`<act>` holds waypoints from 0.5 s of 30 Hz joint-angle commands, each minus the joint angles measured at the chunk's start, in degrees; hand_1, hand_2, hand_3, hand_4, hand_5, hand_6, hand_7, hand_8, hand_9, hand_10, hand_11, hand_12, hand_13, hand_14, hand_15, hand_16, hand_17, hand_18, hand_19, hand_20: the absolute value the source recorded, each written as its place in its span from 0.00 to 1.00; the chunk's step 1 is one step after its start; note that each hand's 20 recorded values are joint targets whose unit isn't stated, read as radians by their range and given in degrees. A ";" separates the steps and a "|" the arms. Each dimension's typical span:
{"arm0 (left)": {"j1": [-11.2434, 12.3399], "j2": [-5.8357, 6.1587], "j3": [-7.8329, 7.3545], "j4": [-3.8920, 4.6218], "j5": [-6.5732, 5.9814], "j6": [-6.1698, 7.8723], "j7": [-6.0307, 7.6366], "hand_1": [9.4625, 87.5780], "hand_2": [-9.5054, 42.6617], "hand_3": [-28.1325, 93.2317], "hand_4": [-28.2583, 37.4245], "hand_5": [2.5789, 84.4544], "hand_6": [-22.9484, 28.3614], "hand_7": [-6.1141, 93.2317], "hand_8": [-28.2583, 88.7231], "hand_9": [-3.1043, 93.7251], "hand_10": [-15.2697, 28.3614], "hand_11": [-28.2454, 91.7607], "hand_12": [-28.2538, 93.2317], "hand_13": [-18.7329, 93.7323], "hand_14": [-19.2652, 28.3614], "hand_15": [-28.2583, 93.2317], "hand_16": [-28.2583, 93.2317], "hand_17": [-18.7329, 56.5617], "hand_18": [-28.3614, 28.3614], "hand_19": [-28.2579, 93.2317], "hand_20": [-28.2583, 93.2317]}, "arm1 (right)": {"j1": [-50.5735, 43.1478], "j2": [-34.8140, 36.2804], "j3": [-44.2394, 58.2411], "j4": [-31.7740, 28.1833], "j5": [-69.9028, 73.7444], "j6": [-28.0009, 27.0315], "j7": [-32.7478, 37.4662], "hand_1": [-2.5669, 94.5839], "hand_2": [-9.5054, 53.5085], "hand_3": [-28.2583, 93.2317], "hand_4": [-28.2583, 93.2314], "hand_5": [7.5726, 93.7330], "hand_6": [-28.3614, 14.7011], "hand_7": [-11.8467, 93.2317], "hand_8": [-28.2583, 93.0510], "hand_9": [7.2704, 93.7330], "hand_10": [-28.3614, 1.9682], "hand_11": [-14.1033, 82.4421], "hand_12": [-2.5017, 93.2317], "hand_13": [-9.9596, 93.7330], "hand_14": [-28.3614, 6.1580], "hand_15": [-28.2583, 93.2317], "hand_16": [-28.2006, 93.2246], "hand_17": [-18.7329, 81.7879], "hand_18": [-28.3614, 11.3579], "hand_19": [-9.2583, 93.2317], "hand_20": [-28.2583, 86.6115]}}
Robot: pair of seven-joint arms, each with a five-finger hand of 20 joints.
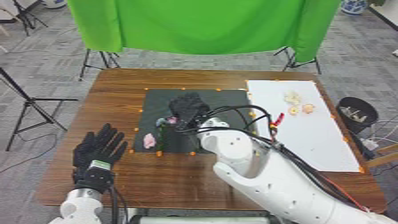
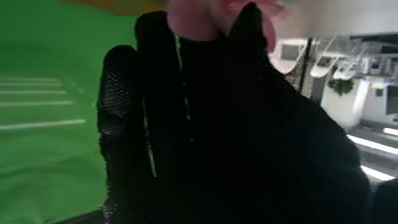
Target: Arrange flowers
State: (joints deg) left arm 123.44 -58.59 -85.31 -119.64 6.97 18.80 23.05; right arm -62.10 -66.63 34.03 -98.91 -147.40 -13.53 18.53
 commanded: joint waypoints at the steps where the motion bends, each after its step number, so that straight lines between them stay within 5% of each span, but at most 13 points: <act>1: 0.17 -0.04 -0.29 -0.28 -0.04 -0.89 -0.20 0.25 0.54 0.84 0.00 0.49 0.64 0.28 0.15 0.38 0.71 0.50 0.32 0.39 0.75 0.62 0.15 0.16 0.76 0.56 0.31 | -2.39 -0.77 3.59 -4.67 1.58 -10.81 -2.28 0.58 0.07 0.83 0.00 0.69 0.68 0.27 0.19 0.76 0.56 0.25 0.20 0.68 0.54 0.44 0.44 0.42 0.25 0.72 0.51; 7: 0.47 -0.27 -0.41 -0.33 -0.15 -0.79 -0.14 0.25 0.53 0.84 0.00 0.49 0.64 0.29 0.15 0.38 0.71 0.49 0.32 0.39 0.75 0.62 0.15 0.16 0.76 0.56 0.31 | -3.77 -0.58 6.94 -8.88 4.94 -16.68 -2.06 0.51 0.00 0.89 0.00 0.61 0.66 0.27 0.12 0.66 0.53 0.26 0.17 0.63 0.48 0.47 0.40 0.38 0.22 0.69 0.49; 15: 1.01 -0.93 -0.94 -0.38 0.17 -1.41 -0.71 0.25 0.53 0.84 0.00 0.48 0.64 0.28 0.15 0.38 0.71 0.49 0.32 0.39 0.75 0.62 0.15 0.16 0.75 0.56 0.31 | -6.12 1.68 13.50 -14.18 9.30 -13.96 1.36 0.43 0.00 0.89 0.00 0.49 0.60 0.25 0.13 0.53 0.44 0.24 0.17 0.58 0.43 0.48 0.39 0.37 0.19 0.69 0.49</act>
State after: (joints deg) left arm 123.58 -58.64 -85.74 -119.73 6.95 18.48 23.05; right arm -67.10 -66.94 42.53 -109.04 -140.20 -29.15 16.95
